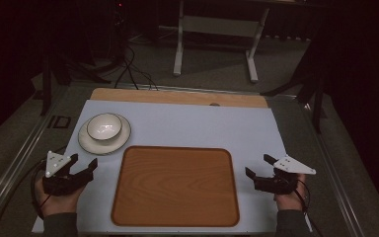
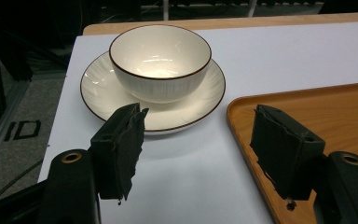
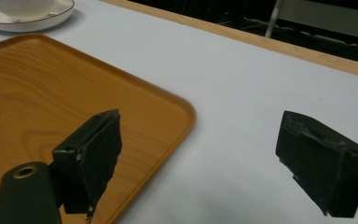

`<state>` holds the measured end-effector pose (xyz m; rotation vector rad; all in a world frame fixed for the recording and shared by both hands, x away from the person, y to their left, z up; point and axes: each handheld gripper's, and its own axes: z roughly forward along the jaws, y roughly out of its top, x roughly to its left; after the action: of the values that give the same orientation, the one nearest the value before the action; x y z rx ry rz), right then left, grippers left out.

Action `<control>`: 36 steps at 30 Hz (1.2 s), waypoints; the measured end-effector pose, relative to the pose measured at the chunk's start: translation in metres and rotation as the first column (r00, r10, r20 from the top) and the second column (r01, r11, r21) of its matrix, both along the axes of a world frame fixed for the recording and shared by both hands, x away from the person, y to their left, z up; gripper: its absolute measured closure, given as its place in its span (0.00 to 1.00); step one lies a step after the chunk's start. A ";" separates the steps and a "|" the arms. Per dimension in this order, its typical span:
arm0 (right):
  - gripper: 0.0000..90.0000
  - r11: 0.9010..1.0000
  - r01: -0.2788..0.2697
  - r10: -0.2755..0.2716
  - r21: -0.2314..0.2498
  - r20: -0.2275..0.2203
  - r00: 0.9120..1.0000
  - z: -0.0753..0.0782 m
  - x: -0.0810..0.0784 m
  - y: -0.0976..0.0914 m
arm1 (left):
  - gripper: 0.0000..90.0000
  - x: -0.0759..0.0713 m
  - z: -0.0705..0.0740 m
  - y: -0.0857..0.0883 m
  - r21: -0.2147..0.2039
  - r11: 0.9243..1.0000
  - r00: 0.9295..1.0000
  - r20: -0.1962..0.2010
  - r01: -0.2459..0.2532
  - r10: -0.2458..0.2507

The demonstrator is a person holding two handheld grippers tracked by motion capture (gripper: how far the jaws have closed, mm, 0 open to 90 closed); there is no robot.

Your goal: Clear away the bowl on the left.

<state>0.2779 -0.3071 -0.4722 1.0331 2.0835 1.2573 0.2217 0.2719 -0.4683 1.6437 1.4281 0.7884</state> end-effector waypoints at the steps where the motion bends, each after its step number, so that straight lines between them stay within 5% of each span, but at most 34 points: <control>1: 0.15 1.000 0.001 -0.001 -0.008 0.002 1.000 0.000 0.000 0.000 | 0.39 0.000 0.000 0.000 -0.001 1.000 1.000 0.001 0.001 -0.001; 23: 0.15 1.000 0.015 -0.014 -0.015 0.020 1.000 0.001 0.001 0.000 | 0.38 0.006 0.004 0.004 -0.052 0.998 0.999 -0.021 -0.037 0.036; 36: 0.15 0.999 0.020 -0.020 -0.028 0.020 1.000 0.000 0.002 0.001 | 0.38 0.022 0.015 0.007 -0.037 0.998 0.998 -0.021 -0.052 0.052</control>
<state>0.2796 -0.3057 -0.4719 1.0230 2.0653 1.2204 0.2441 0.2789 -0.4531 1.5958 1.4961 0.7719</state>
